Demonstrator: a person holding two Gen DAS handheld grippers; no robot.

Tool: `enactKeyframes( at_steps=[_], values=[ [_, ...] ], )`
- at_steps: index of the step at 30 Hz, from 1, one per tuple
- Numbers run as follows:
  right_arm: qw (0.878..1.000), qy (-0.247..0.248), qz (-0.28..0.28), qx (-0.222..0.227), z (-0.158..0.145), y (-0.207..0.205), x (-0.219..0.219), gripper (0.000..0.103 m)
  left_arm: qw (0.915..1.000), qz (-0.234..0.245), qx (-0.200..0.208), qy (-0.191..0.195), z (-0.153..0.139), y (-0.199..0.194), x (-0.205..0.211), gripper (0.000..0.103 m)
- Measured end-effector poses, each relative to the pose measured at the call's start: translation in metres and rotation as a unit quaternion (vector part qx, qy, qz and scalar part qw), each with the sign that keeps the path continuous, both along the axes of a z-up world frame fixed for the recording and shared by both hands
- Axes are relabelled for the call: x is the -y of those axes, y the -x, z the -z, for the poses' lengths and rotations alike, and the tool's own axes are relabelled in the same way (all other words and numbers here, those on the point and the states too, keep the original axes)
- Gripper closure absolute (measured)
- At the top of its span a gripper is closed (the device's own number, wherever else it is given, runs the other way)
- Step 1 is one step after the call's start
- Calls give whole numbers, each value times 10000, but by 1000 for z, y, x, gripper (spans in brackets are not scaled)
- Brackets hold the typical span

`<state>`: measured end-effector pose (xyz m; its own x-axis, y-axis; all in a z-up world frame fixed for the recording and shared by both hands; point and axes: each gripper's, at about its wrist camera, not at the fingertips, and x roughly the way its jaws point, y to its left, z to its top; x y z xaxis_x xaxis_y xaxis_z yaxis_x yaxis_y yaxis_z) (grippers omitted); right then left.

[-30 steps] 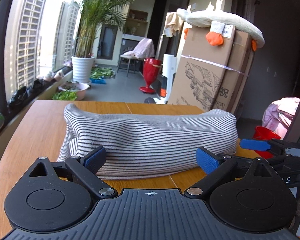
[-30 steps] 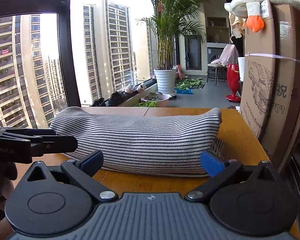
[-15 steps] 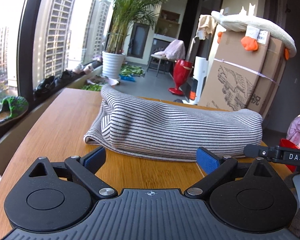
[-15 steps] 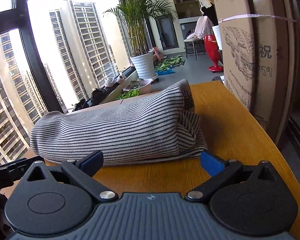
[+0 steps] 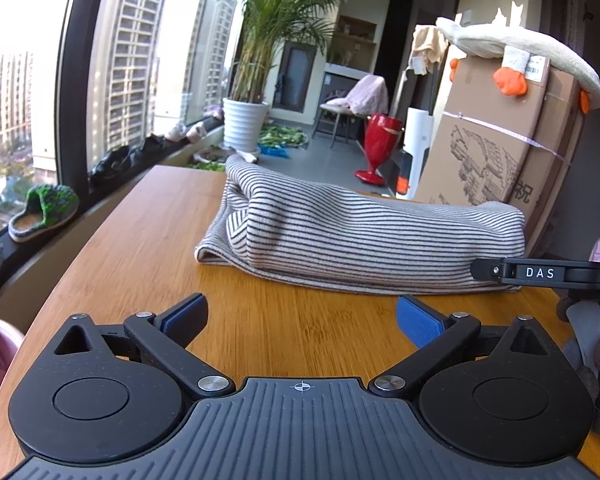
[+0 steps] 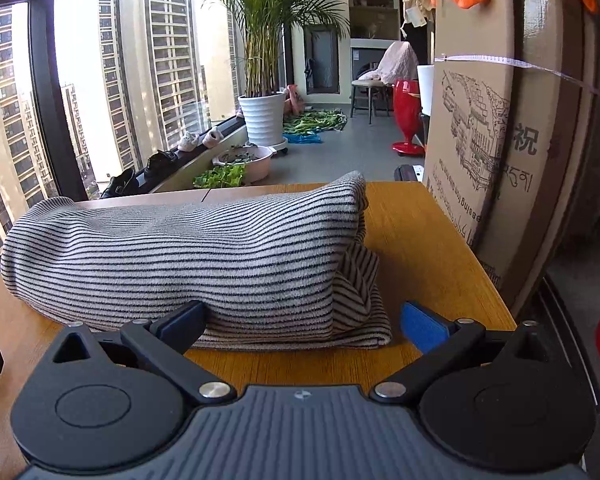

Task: Fold clothes

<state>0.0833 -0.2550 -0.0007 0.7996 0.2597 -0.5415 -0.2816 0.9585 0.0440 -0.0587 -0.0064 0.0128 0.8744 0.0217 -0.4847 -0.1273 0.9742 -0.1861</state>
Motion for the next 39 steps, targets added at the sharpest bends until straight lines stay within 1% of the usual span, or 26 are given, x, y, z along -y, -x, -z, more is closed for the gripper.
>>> enactKeyframes(
  at_steps=[3,6,9,11,14,16,18,19,21,25,28,33,39],
  values=[
    [9988,217,255,369,-2,13,0,0,9999,-64,-52,-108,0,0,3,0],
    [9943,529,588,722,-3,24,2,0,9995,-138,-76,-265,-1,1,8,0],
    [9958,309,544,673,-4,40,14,0,9989,-251,-102,-383,-1,5,13,0],
    [9980,-366,176,477,-3,58,29,0,9987,-281,-87,-412,-2,12,18,0],
    [9952,-708,18,679,-5,94,38,0,9987,-237,-29,-452,-3,27,27,0],
    [9929,-693,134,954,-7,112,40,0,9981,-267,36,-561,-4,37,34,0],
    [9893,-616,242,1299,-10,129,41,0,9965,-329,134,-752,-6,47,42,0],
    [9891,-528,248,1355,-10,134,39,0,9957,-327,180,-845,-7,51,46,0],
    [9910,-389,175,1268,-10,140,34,0,9941,-310,264,-1004,-9,58,54,0],
    [9945,-402,105,961,-9,149,28,0,9917,-355,379,-1175,-12,65,62,0],
    [9946,-325,48,980,-9,155,23,0,9923,-372,382,-1121,-12,65,61,0],
    [9968,-171,82,778,-7,151,18,0,9930,-348,367,-1069,-12,66,60,0],
    [9969,-163,67,768,-7,152,17,0,9930,-280,337,-1099,-11,67,62,0]
  ],
)
